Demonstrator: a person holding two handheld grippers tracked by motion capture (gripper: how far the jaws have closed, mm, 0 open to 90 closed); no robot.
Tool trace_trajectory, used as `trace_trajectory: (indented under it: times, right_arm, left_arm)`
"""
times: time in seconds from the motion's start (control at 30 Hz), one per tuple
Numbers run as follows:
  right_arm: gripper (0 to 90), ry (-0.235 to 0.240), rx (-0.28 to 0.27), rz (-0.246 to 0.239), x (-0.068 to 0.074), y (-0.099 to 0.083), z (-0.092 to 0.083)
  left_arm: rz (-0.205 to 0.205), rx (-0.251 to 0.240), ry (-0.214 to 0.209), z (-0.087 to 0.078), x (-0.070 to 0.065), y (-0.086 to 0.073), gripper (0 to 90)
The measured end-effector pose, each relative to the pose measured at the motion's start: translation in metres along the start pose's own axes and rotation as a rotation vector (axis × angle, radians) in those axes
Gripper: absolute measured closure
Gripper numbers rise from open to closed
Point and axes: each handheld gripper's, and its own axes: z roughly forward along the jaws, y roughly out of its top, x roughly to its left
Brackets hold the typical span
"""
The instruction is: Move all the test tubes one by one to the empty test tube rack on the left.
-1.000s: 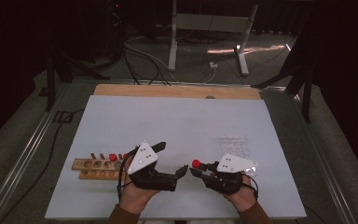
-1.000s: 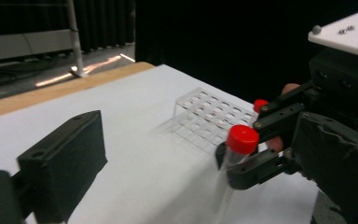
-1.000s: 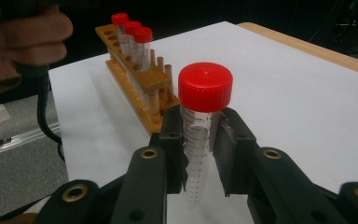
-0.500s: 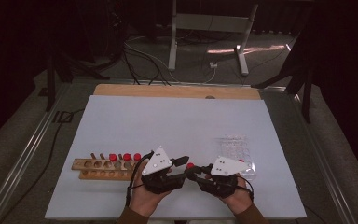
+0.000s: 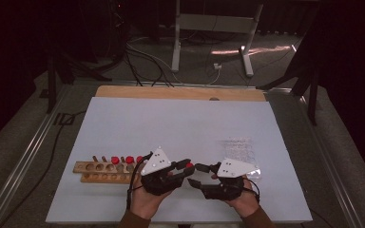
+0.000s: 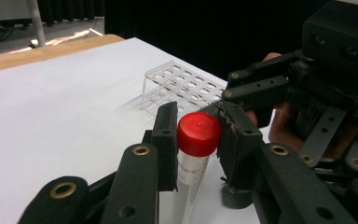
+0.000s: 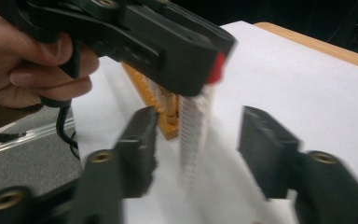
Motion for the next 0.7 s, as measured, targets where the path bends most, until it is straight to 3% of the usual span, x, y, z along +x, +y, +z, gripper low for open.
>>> trace_trajectory:
  times: [0.2, 0.4, 0.7]
  right_arm:
    - [15.8, -0.055, -0.013, 0.013, -0.005, 0.002, -0.007]
    - [2.5, -0.117, -0.04, 0.051, -0.016, 0.004, -0.018]
    - [0.0, -0.186, -0.076, 0.084, -0.031, 0.005, -0.038]
  left_arm:
    - [0.008, -0.02, -0.011, -0.009, 0.005, 0.001, 71.0]
    - [0.002, -0.027, -0.013, -0.02, 0.012, 0.002, 71.0]
    - [0.008, -0.019, 0.014, -0.038, 0.02, 0.003, 71.0]
